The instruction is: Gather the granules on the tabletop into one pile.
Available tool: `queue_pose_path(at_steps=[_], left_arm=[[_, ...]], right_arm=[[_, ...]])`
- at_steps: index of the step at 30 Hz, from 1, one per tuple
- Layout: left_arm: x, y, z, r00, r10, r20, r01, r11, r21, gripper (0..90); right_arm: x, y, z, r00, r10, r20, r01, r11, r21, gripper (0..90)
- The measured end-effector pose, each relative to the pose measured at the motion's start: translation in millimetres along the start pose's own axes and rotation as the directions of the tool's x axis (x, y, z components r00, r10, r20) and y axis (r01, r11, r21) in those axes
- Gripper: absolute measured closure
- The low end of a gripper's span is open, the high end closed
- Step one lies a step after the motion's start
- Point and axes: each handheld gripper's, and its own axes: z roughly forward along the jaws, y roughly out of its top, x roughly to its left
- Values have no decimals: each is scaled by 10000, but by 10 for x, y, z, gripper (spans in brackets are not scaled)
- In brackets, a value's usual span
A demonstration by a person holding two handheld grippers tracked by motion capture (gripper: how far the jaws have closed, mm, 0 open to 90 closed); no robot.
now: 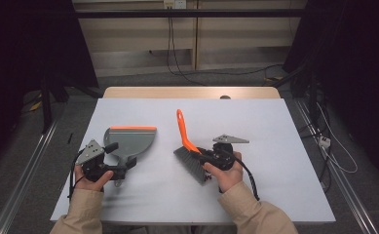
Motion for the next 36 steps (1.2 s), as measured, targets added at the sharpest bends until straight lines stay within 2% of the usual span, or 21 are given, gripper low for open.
queue_pose_path(at_steps=[3, 6, 9, 13, 18, 20, 21, 23, 25, 27, 28, 30, 36], left_arm=[[-2, 2, 2, 10000, 3, -12, -3, 10000, 15, 57], [-2, 3, 5, 10000, 19, 7, -19, 10000, 21, 57], [5, 1, 2, 10000, -4, 43, 5, 10000, -33, 57], [15, 3, -9, 10000, -49, 23, 50, 10000, -34, 57], [23, 0, -10, 10000, -40, 34, 40, 10000, -40, 57], [26, 0, -15, 10000, -61, 24, 61, 10000, -65, 57], [29, 0, -16, 10000, -44, 21, 45, 10000, -66, 57], [33, -2, -17, 10000, -38, 4, 38, 10000, -37, 57], [33, -5, -9, 10000, -20, -20, 20, 10000, -16, 57], [26, -2, -4, 10000, 16, 13, -16, 10000, -21, 57], [18, -1, 0, 10000, 18, 10, -18, 10000, -9, 57], [11, -1, 5, 10000, 43, 12, -43, 10000, 14, 57], [-1, 0, 18, 10000, 88, 13, -88, 10000, 33, 57]], right_arm=[[27, 84, -8, 9999, 30, -165, -36, 9995, -329, 713], [102, 163, 66, 9997, 10, -239, -21, 9989, -468, 713], [201, 221, 231, 9997, -87, -219, 78, 9990, -429, 713], [294, 273, 504, 9994, 231, -261, -241, 9989, -404, 713], [310, 289, 800, 9980, 625, 34, -624, 9978, -202, 713], [268, 271, 856, 9966, 673, 473, -676, 9977, 64, 712], [236, 266, 858, 9956, 619, 704, -632, 9979, 157, 711], [165, 264, 811, 9919, 975, 817, -999, 9947, 258, 709], [126, 251, 737, 9894, 890, 1144, -937, 9950, 359, 706], [73, 222, 648, 9854, 1032, 1354, -1087, 9935, 339, 704], [57, 215, 621, 9850, 992, 1413, -1052, 9938, 355, 703], [10, 191, 551, 9812, 1224, 1492, -1290, 9910, 357, 701], [-88, 149, 371, 9760, 1298, 1748, -1384, 9897, 380, 699]])
